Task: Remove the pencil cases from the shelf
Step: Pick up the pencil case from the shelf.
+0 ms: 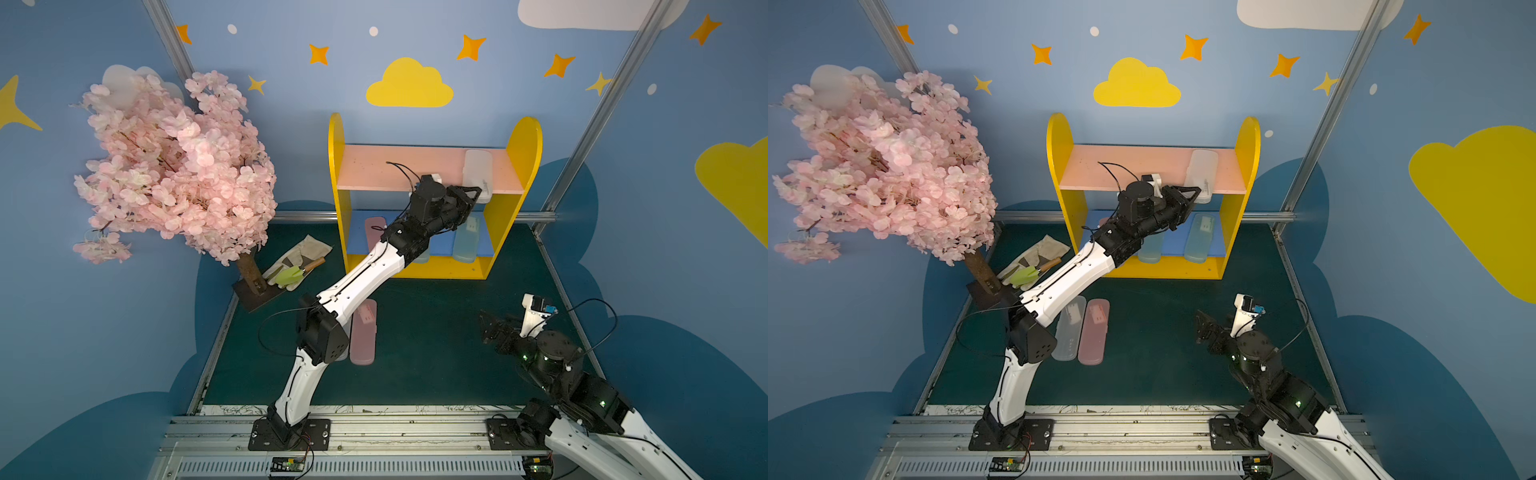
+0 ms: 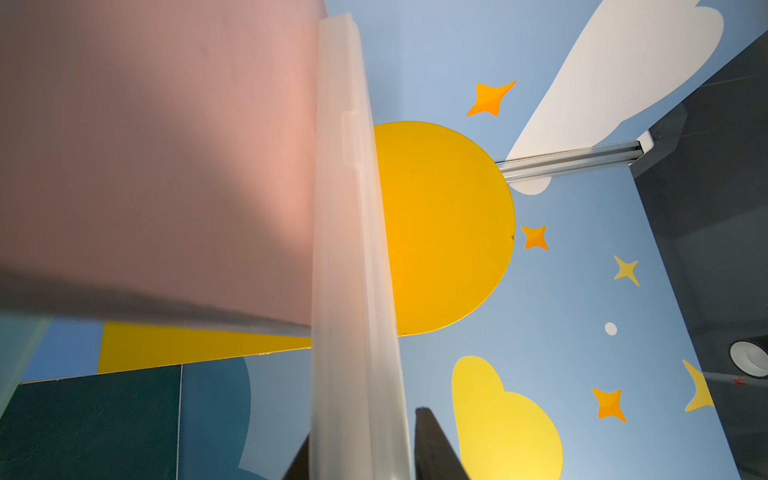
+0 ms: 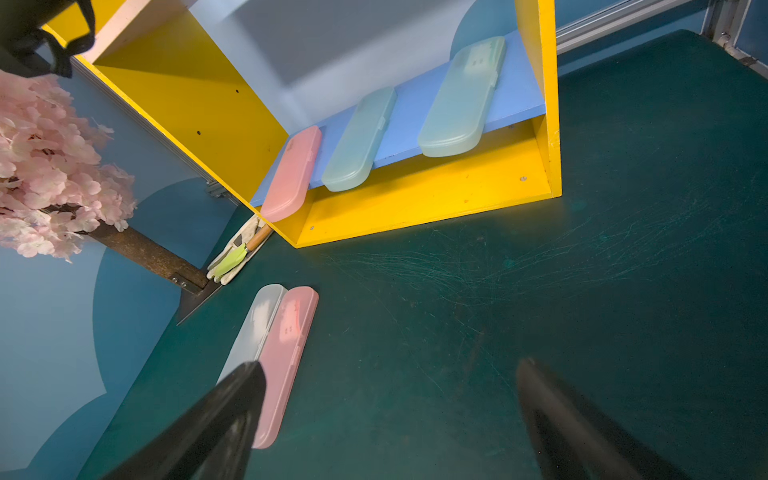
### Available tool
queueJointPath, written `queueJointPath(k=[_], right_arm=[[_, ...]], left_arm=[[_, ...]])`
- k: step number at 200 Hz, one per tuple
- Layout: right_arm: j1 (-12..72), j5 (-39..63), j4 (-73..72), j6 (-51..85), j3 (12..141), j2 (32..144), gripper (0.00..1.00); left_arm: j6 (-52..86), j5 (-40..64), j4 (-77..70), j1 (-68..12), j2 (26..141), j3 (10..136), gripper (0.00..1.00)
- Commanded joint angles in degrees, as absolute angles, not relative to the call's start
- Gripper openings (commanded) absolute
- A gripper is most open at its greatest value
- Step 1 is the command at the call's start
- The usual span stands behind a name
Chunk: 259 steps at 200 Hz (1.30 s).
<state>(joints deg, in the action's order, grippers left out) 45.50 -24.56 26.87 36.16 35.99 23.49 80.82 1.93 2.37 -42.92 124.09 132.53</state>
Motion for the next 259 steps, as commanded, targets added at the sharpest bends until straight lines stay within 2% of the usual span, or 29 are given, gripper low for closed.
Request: queueJointPath(k=[1, 51, 96, 125, 198, 259], right_arm=[[45.3, -25.4, 27.3, 36.5, 35.8, 22.5, 0.99], [45.3, -25.0, 27.7, 36.5, 36.6, 22.7, 0.99], [45.3, -21.0, 24.4, 33.9, 35.9, 22.5, 0.99], [45.3, -18.1, 21.6, 33.0, 35.2, 22.7, 0.99], [45.3, -12.2, 14.7, 35.5, 33.5, 24.9, 0.99], [45.3, -4.3, 2.6, 42.1, 31.3, 27.8, 0.94]], left_arm=[[80.0, 2.5, 1.5, -42.6, 124.5, 134.0, 0.28], [77.8, 5.0, 0.0, -42.2, 123.3, 134.2, 0.15], [73.9, 10.6, -2.3, -41.7, 118.7, 130.8, 0.11], [72.8, 11.8, -9.5, -41.6, 110.4, 117.7, 0.1], [70.5, 6.7, -22.0, -41.6, 81.8, 77.0, 0.1], [69.8, 6.9, -22.5, -41.6, 62.6, 55.1, 0.09]])
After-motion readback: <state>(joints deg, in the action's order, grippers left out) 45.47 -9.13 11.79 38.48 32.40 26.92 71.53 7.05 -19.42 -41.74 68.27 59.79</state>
